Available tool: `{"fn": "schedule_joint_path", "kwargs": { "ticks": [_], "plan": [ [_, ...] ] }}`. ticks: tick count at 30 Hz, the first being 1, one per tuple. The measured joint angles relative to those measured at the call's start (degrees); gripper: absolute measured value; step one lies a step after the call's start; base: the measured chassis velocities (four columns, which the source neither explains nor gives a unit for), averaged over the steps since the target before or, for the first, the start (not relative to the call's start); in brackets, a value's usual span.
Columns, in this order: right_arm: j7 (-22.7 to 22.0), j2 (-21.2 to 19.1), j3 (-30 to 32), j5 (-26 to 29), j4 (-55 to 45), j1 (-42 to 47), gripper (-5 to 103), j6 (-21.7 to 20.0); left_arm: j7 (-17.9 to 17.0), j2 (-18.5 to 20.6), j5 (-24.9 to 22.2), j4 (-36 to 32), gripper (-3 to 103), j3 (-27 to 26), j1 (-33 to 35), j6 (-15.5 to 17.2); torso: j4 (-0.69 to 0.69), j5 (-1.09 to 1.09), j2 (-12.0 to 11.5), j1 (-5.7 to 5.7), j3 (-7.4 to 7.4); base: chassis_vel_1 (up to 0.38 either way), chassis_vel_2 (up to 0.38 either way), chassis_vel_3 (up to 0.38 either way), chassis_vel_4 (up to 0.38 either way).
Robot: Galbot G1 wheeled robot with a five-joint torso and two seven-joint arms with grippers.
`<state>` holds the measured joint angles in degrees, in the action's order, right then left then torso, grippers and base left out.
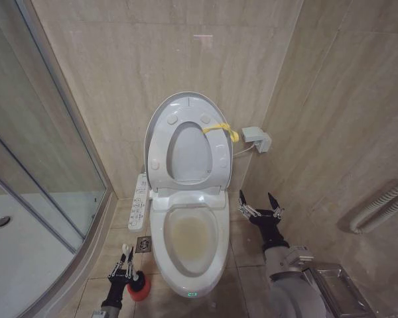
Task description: Open the toilet lid, clean the toilet bowl with a toilet brush, close the toilet lid, and flush.
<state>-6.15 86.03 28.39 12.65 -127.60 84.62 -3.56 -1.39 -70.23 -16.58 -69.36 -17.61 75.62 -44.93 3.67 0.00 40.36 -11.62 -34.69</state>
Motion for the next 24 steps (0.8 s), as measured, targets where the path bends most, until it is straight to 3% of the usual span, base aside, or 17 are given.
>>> {"fn": "schedule_joint_path", "kwargs": {
  "ticks": [15, 17, 24],
  "plan": [
    [0.0, 0.0, 0.0, 0.0, 0.0, 0.0, 100, 0.0, 1.79, -0.38, -1.42, 10.9, 18, 1.92, -4.89, -2.14, 0.01, 0.02, 0.0, 0.0, 0.01, 0.0, 0.0, 0.0, 0.0],
    [0.0, -0.01, 0.0, 0.0, 0.0, 0.0, 100, 0.0, 2.1, -0.8, -1.61, 12.16, 18, 2.52, -5.11, -1.93, -0.05, -0.06, 0.0, -0.01, -0.01, 0.0, 0.0, 0.0, 0.0],
    [0.0, 0.0, 0.0, 0.0, 0.0, 0.0, 100, 0.0, 2.22, -0.86, -1.75, 10.57, 18, 2.82, -5.3, -1.88, 0.01, -0.01, 0.0, 0.0, 0.0, 0.0, 0.0, 0.0, 0.0]
  ]
}}
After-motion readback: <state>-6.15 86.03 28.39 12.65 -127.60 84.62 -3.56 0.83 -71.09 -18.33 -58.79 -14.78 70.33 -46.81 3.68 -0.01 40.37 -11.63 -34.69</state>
